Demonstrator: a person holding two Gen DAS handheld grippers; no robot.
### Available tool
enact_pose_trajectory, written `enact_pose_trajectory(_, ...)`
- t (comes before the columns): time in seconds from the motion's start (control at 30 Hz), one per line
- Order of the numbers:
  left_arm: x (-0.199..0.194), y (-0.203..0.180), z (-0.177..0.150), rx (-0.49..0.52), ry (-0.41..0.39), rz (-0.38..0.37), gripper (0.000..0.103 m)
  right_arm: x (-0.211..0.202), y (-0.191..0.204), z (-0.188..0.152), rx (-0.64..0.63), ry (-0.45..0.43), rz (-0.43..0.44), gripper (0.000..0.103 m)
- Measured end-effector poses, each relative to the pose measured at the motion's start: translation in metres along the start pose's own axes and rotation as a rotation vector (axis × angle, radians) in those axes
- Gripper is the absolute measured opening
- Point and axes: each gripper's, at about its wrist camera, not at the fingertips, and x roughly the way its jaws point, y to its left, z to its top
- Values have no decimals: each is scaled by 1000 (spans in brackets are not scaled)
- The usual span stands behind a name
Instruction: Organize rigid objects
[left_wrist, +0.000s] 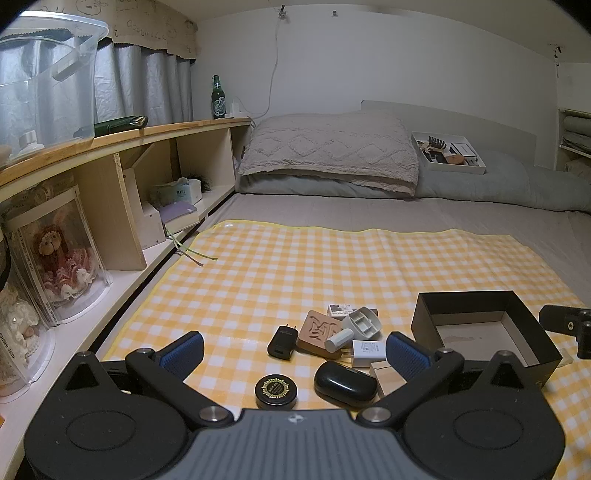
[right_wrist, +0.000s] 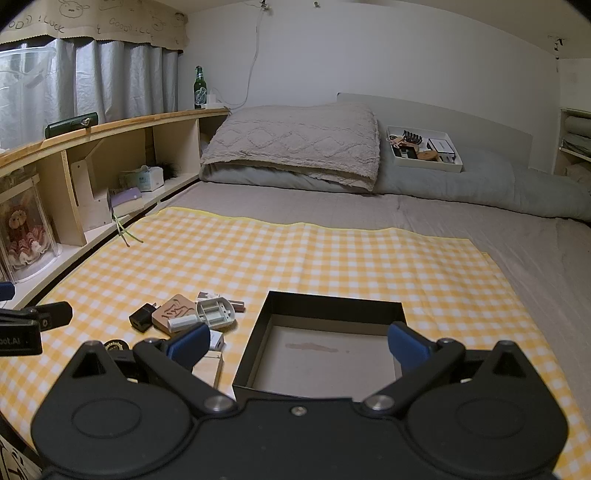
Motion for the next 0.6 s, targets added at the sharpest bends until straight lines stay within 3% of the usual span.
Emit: enact_pose_trajectory(0.6,0,-3,1,1,0,3,103,-1,0,-1,-3,4,-2,103)
